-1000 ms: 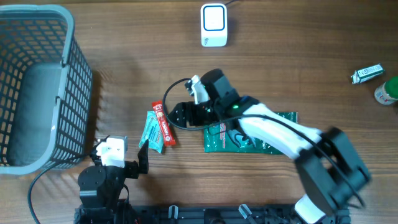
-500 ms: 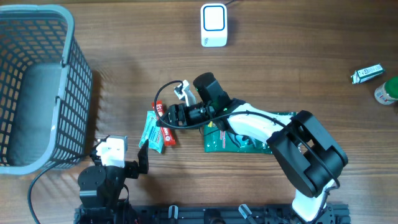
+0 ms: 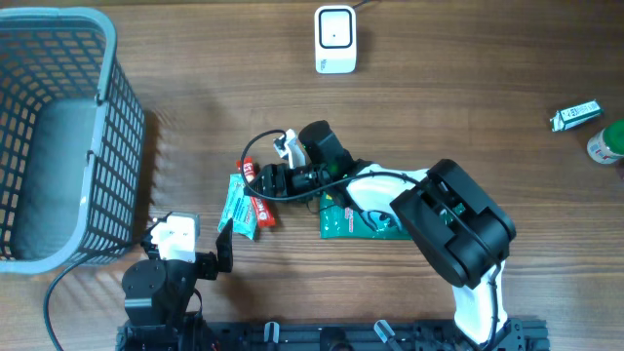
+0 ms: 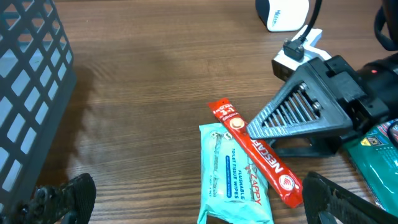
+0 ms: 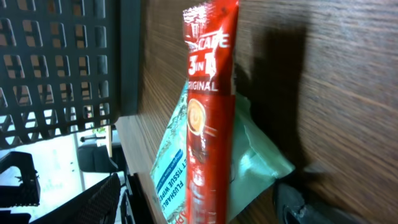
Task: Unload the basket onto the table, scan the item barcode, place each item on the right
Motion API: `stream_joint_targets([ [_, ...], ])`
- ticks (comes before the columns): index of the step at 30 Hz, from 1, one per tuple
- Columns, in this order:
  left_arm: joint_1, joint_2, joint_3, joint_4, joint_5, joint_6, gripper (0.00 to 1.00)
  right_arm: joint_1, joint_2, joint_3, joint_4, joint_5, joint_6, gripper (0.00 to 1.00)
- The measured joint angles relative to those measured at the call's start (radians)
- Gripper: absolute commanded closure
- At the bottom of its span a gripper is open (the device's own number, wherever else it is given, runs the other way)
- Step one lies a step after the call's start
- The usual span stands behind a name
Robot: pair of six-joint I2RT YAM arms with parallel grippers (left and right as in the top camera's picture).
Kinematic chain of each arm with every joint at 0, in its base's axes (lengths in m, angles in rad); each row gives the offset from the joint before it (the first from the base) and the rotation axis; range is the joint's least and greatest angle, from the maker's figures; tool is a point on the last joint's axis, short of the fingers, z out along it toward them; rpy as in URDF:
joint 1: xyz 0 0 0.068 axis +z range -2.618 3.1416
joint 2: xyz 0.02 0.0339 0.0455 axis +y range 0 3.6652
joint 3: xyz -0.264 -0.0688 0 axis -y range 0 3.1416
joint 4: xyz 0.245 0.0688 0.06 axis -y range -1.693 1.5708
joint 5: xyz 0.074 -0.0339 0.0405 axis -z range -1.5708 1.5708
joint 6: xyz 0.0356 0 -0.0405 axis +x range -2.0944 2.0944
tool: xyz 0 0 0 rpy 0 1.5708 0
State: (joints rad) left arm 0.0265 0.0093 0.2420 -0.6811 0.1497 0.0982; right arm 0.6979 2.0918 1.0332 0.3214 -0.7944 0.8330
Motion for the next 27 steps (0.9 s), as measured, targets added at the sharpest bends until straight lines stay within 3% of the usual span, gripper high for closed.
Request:
stream_joint_targets([
  [2, 0.0, 0.0, 0.0, 0.0, 0.0, 0.0, 0.0, 0.0, 0.013, 0.01, 0.002, -0.006, 0.005, 0.33],
  [4, 0.0, 0.0, 0.0, 0.0, 0.0, 0.0, 0.0, 0.0, 0.022, 0.015, 0.005, -0.014, 0.011, 0.49],
  [8, 0.0, 0.0, 0.0, 0.0, 0.0, 0.0, 0.0, 0.0, 0.051, 0.017, -0.011, -0.016, 0.034, 0.93],
  [21, 0.0, 0.0, 0.0, 0.0, 0.0, 0.0, 0.0, -0.026, 0.053, 0.023, -0.094, -0.1, -0.019, 0.95],
  [25, 0.0, 0.0, 0.0, 0.0, 0.0, 0.0, 0.0, -0.049, 0.017, 0.023, -0.185, -0.115, -0.09, 0.82],
  [27, 0.0, 0.0, 0.0, 0.0, 0.0, 0.0, 0.0, -0.056, 0.006, 0.023, -0.204, -0.115, -0.113, 0.91],
])
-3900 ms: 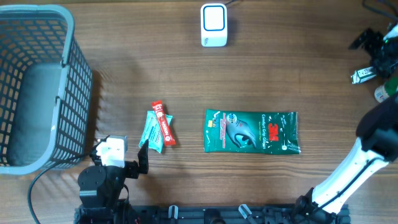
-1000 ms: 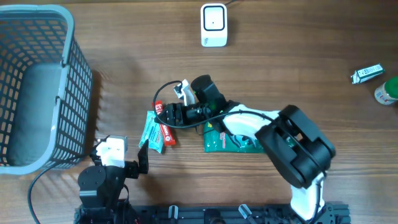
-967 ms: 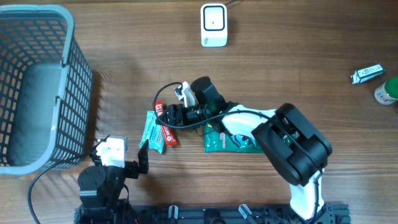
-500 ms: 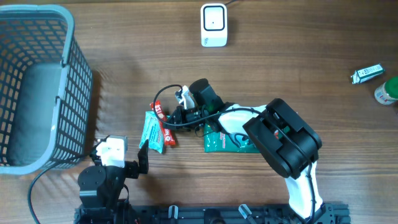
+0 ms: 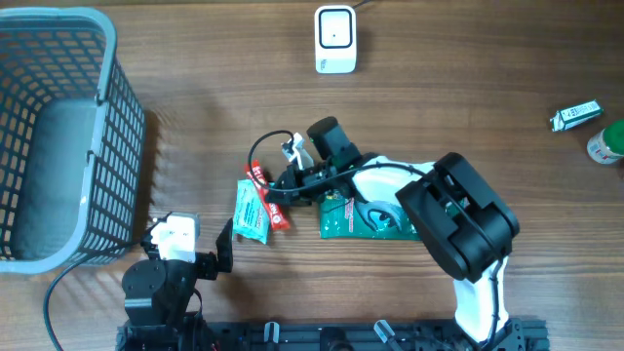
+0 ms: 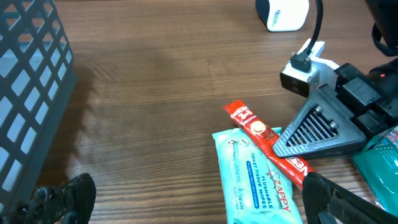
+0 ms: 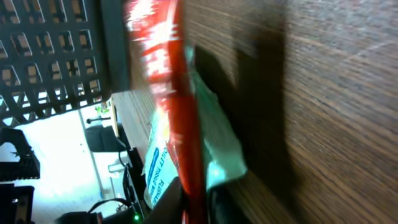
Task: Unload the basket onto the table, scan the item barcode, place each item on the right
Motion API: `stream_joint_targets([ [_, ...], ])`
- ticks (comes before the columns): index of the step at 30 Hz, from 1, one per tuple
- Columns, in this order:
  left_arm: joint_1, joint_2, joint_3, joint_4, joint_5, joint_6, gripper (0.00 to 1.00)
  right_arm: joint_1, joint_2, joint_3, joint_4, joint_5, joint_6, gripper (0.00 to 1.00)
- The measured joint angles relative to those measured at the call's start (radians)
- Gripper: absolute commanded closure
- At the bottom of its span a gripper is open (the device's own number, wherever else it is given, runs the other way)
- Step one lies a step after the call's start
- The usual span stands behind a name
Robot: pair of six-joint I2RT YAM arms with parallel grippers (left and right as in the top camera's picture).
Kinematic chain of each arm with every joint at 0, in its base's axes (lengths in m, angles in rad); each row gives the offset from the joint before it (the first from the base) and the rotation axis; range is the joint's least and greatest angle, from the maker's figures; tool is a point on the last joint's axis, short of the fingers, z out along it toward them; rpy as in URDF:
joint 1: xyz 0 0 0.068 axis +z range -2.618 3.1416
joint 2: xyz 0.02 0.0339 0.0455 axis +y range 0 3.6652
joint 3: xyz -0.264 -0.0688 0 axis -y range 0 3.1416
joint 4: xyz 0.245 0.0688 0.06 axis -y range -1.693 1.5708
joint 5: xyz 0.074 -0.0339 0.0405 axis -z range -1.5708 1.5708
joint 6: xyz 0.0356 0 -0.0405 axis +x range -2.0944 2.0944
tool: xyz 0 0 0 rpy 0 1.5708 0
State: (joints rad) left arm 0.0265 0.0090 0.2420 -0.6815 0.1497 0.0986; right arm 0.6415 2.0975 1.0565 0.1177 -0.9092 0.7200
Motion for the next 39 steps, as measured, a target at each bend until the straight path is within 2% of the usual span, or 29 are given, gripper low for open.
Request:
stream_joint_targets([
  [1, 0.0, 0.0, 0.0, 0.0, 0.0, 0.0, 0.0, -0.001, -0.003, 0.0, -0.026, 0.0, -0.026, 0.95],
  [8, 0.0, 0.0, 0.0, 0.0, 0.0, 0.0, 0.0, -0.033, -0.008, 0.001, -0.143, -0.008, -0.099, 0.95],
  [9, 0.0, 0.0, 0.0, 0.0, 0.0, 0.0, 0.0, -0.044, -0.01, 0.001, -0.165, -0.008, -0.116, 0.93],
  [12, 0.0, 0.0, 0.0, 0.0, 0.0, 0.0, 0.0, -0.081, -0.021, 0.001, -0.232, -0.01, -0.161, 0.73],
  [14, 0.0, 0.0, 0.0, 0.0, 0.0, 0.0, 0.0, -0.108, -0.038, 0.0, -0.294, -0.005, -0.187, 0.69],
  [15, 0.0, 0.0, 0.0, 0.0, 0.0, 0.0, 0.0, -0.116, -0.047, 0.0, -0.309, -0.005, -0.201, 0.72],
  [16, 0.0, 0.0, 0.0, 0.0, 0.0, 0.0, 0.0, -0.122, -0.058, 0.001, -0.33, -0.003, -0.214, 0.88],
  [17, 0.0, 0.0, 0.0, 0.0, 0.0, 0.0, 0.0, -0.124, -0.074, 0.001, -0.361, -0.002, -0.229, 0.92],
  [18, 0.0, 0.0, 0.0, 0.0, 0.0, 0.0, 0.0, -0.123, -0.085, 0.002, -0.391, -0.003, -0.24, 0.89],
  [19, 0.0, 0.0, 0.0, 0.0, 0.0, 0.0, 0.0, -0.121, -0.093, 0.001, -0.42, -0.003, -0.247, 0.74],
  [21, 0.0, 0.0, 0.0, 0.0, 0.0, 0.0, 0.0, -0.121, -0.095, 0.001, -0.454, 0.004, -0.265, 0.54],
  [23, 0.0, 0.0, 0.0, 0.0, 0.0, 0.0, 0.0, -0.119, -0.095, 0.001, -0.461, 0.038, -0.29, 0.43],
  [31, 0.0, 0.0, 0.0, 0.0, 0.0, 0.0, 0.0, -0.11, -0.112, 0.004, -0.439, 0.074, -0.373, 0.31],
  [36, 0.0, 0.0, 0.0, 0.0, 0.0, 0.0, 0.0, -0.094, -0.112, 0.005, -0.427, 0.059, -0.501, 0.32],
  [39, 0.0, 0.0, 0.0, 0.0, 0.0, 0.0, 0.0, -0.092, -0.105, 0.005, -0.416, 0.041, -0.547, 0.39],
])
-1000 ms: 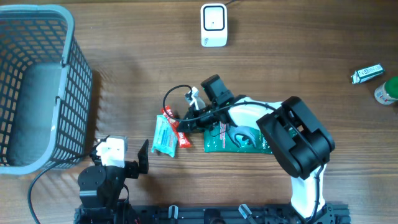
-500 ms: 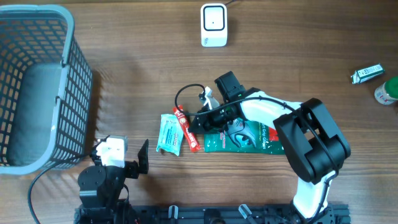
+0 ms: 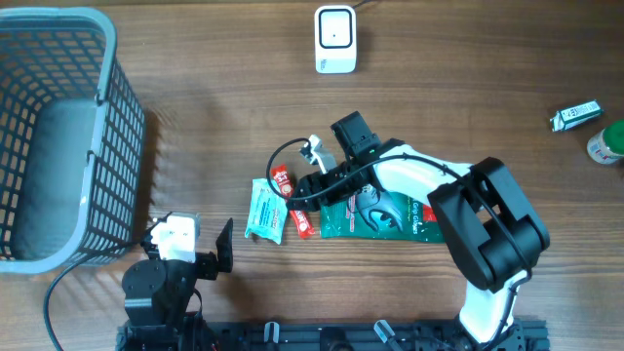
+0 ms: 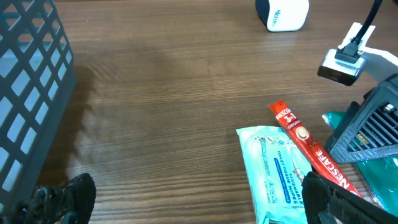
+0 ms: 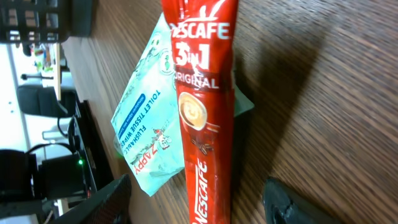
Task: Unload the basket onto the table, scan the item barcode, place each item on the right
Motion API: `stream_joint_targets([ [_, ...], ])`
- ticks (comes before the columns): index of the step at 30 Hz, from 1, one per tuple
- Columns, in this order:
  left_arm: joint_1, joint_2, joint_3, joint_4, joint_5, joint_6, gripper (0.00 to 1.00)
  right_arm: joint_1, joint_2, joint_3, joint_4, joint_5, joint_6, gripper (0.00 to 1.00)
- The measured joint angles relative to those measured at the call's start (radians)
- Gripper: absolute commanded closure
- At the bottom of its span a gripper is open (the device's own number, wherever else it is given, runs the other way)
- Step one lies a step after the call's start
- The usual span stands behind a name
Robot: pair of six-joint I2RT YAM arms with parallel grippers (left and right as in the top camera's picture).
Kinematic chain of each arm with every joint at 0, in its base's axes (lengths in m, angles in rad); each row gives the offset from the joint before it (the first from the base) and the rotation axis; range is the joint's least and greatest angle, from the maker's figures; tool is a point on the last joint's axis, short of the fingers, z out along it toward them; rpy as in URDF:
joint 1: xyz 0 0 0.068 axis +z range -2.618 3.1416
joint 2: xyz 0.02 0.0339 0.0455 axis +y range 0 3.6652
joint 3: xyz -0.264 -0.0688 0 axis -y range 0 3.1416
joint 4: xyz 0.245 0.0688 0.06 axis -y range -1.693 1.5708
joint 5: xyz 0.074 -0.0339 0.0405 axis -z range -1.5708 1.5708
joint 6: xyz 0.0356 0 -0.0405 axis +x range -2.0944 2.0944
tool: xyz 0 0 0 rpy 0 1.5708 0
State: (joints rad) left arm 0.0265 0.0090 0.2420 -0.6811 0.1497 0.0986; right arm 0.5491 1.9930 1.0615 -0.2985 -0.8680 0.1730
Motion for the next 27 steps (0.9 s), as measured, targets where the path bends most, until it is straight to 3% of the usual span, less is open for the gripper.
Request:
stream_joint_targets([
  [7, 0.0, 0.0, 0.0, 0.0, 0.0, 0.0, 0.0, 0.0, 0.075, 0.0, 0.092, -0.138, 0.002, 0.49],
  [10, 0.0, 0.0, 0.0, 0.0, 0.0, 0.0, 0.0, 0.008, 0.089, 0.0, 0.109, -0.154, 0.018, 0.68],
  [11, 0.0, 0.0, 0.0, 0.0, 0.0, 0.0, 0.0, 0.013, 0.094, 0.0, 0.116, -0.153, 0.027, 0.84],
  [12, 0.0, 0.0, 0.0, 0.0, 0.0, 0.0, 0.0, 0.017, 0.098, 0.0, 0.119, -0.155, 0.035, 0.94],
  [22, 0.0, 0.0, 0.0, 0.0, 0.0, 0.0, 0.0, 0.02, 0.1, 0.0, 0.095, -0.172, 0.042, 0.95],
  [25, 0.0, 0.0, 0.0, 0.0, 0.0, 0.0, 0.0, 0.02, 0.03, -0.005, -0.076, -0.093, 0.019, 0.95],
  [27, 0.0, 0.0, 0.0, -0.001, 0.0, 0.0, 0.0, 0.024, -0.103, -0.008, -0.174, 0.064, 0.003, 0.95],
])
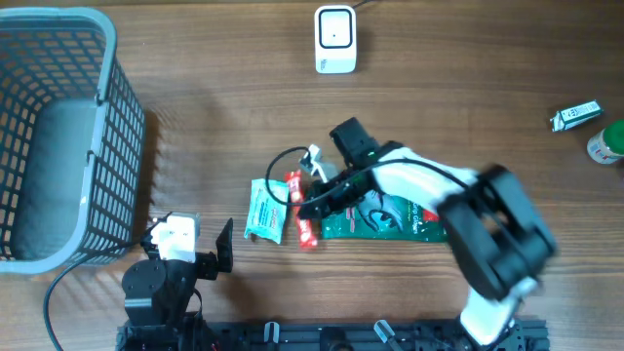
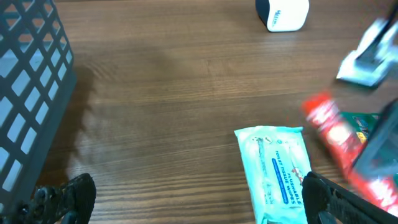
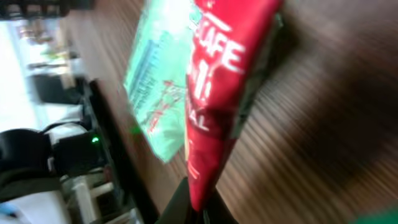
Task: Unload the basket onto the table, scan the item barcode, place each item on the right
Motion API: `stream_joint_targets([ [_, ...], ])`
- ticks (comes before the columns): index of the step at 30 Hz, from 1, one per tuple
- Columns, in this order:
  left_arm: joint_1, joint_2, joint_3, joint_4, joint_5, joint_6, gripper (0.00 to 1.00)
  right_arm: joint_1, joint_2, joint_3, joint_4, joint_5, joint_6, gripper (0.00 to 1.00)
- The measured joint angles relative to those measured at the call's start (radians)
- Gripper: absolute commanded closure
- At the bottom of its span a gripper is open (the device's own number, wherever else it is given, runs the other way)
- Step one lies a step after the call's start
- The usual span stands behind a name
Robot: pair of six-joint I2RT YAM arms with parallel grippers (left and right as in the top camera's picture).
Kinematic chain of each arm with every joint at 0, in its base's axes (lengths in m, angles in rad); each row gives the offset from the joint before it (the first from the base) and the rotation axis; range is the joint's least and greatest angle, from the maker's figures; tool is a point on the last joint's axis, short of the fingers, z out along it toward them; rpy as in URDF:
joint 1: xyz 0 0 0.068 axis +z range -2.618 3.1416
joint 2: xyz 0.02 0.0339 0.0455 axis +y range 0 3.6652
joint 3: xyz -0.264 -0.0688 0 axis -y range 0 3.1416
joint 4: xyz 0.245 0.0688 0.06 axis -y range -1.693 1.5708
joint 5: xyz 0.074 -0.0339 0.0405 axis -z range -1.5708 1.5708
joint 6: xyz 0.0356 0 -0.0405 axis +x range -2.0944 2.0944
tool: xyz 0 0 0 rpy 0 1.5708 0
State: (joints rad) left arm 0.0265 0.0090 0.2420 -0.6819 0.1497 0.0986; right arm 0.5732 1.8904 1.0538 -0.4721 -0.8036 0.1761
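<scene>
My right gripper (image 3: 200, 198) is shut on the lower end of the red Nescafe sachet (image 3: 230, 81), and the sachet stands tilted up off the wood. From overhead the right gripper (image 1: 314, 207) and the sachet (image 1: 300, 210) are blurred by motion, between the light-blue wipes pack (image 1: 263, 210) and the green pack (image 1: 380, 216). The white scanner (image 1: 334, 39) stands at the table's far middle. In the left wrist view the sachet (image 2: 339, 134) is a red blur to the right of the wipes pack (image 2: 277, 168). My left gripper (image 2: 199, 205) is open at the near edge, holding nothing.
A grey mesh basket (image 1: 54, 136) fills the far left. A small white-and-green packet (image 1: 575, 115) and a green-capped bottle (image 1: 606, 141) lie at the right edge. The green pack lies under my right arm.
My right gripper was open with its fingers either side of the sachet lying flat beside the wipes pack. Now it is shut on the sachet's end, and the sachet is raised and tilted.
At first the sachet lay across the wipes pack near the table's middle-left, my right gripper over it. At each later moment both lay further right, ending beside the green pack. The gripper stood open around the sachet there and now holds it. My left arm stayed still.
</scene>
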Motion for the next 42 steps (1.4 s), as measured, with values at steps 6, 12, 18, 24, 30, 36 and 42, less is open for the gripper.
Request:
stream_joint_targets([
  [6, 0.0, 0.0, 0.0, 0.001, 0.0, 0.0, 0.0, 0.079, -0.44, 0.002, -0.031, 0.531, -0.059, 0.95],
  [12, 0.0, 0.0, 0.0, 0.001, 0.0, 0.0, 0.0, 0.193, -0.711, 0.003, 0.087, 0.666, -0.375, 0.95],
  [18, 0.0, 0.0, 0.0, 0.001, 0.0, 0.0, 0.0, 0.217, -0.86, 0.003, 0.175, 0.344, -1.017, 0.96],
  [24, 0.0, 0.0, 0.0, 0.001, 0.0, 0.0, 0.0, 0.218, -0.881, 0.003, 0.221, 0.023, -1.547, 0.96],
  [30, 0.0, 0.0, 0.0, 0.001, 0.0, 0.0, 0.0, 0.218, -0.881, 0.003, 0.224, -0.121, -2.051, 0.96],
  [36, 0.0, 0.0, 0.0, 0.0, 0.0, 0.0, 0.0, 0.218, -0.882, 0.003, 0.193, -0.143, -2.203, 0.96],
  [42, 0.0, 0.0, 0.0, 0.0, 0.0, 0.0, 0.0, 0.218, -0.883, 0.003, 0.12, -0.101, -2.004, 0.96],
])
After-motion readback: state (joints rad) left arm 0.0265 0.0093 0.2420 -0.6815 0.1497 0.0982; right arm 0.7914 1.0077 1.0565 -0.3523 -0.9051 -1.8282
